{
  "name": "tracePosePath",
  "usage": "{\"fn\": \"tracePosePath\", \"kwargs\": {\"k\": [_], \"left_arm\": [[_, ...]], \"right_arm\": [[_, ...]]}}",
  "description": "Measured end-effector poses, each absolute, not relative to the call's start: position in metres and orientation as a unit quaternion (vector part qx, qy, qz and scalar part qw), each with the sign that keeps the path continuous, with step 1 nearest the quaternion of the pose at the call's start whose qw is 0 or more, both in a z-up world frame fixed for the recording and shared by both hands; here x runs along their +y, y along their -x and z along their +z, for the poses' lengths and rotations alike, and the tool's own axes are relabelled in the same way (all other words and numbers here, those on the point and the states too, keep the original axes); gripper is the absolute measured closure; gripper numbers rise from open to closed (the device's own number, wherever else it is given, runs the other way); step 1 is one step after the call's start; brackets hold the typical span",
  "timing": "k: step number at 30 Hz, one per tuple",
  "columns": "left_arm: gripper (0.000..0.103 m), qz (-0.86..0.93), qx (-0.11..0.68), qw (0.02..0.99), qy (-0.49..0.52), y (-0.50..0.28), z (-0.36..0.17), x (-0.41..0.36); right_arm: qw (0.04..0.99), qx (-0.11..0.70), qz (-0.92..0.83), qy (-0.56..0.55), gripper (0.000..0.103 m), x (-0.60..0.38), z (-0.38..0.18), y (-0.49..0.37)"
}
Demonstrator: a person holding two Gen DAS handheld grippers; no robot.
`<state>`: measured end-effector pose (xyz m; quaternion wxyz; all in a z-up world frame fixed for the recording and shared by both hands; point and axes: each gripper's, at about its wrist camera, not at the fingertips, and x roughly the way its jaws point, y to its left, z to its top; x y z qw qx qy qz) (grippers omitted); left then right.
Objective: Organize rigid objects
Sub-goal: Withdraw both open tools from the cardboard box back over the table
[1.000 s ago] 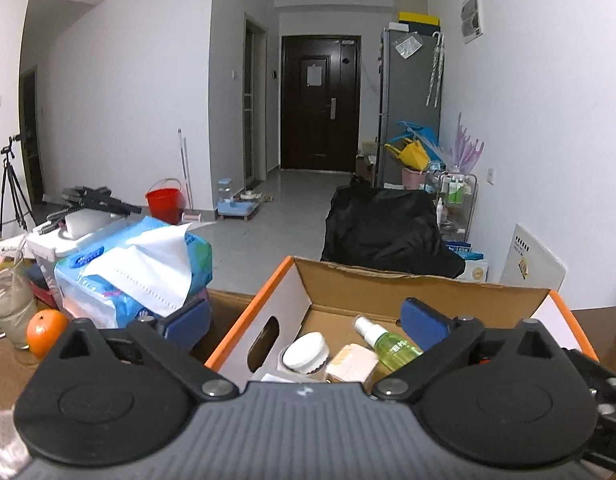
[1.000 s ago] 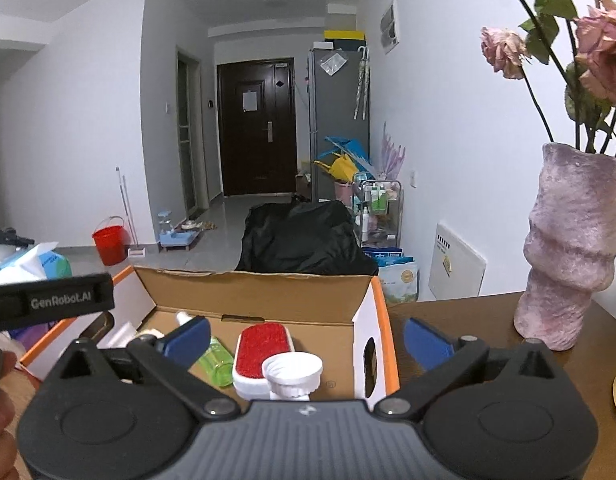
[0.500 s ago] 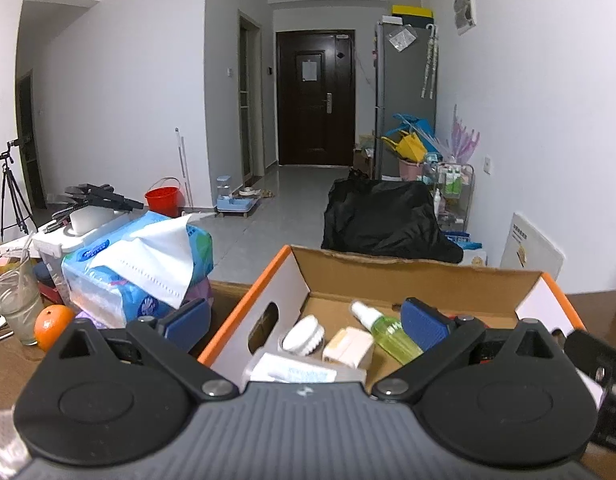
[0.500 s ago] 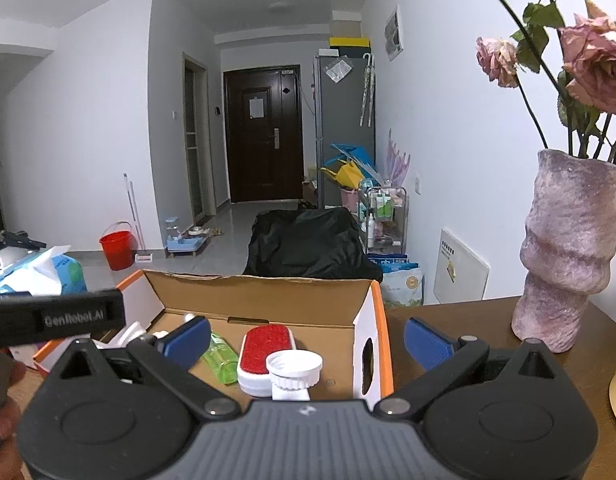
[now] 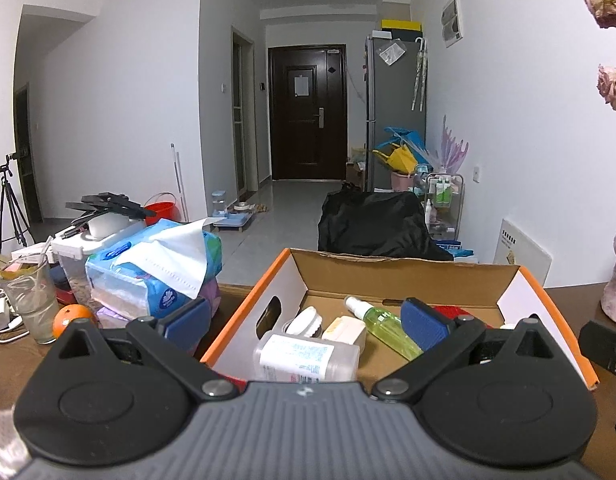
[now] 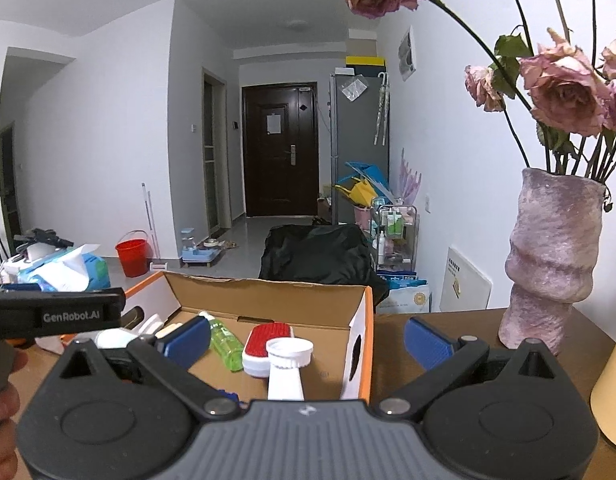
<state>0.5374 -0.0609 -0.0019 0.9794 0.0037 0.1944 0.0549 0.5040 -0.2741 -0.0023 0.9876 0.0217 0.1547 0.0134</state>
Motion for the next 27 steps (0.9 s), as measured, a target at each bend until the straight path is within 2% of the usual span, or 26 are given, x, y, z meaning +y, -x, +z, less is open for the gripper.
{"fn": "tracePosePath", "kwargs": {"k": [10,27], "left_arm": [[0.000,0.040,0.203,0.978,-0.008,-0.510,-0.008,-0.059],[0.000,0.015,0.254,0.967,-0.028,-0.472,-0.035,-0.064]], "right_arm": [[0.988,0.155,0.025,-0.001,0.000,-0.275,-0.012,-0.472],[0.974,0.218,0.052,0.026,0.000,-0.273,-0.050,-0.426]]}}
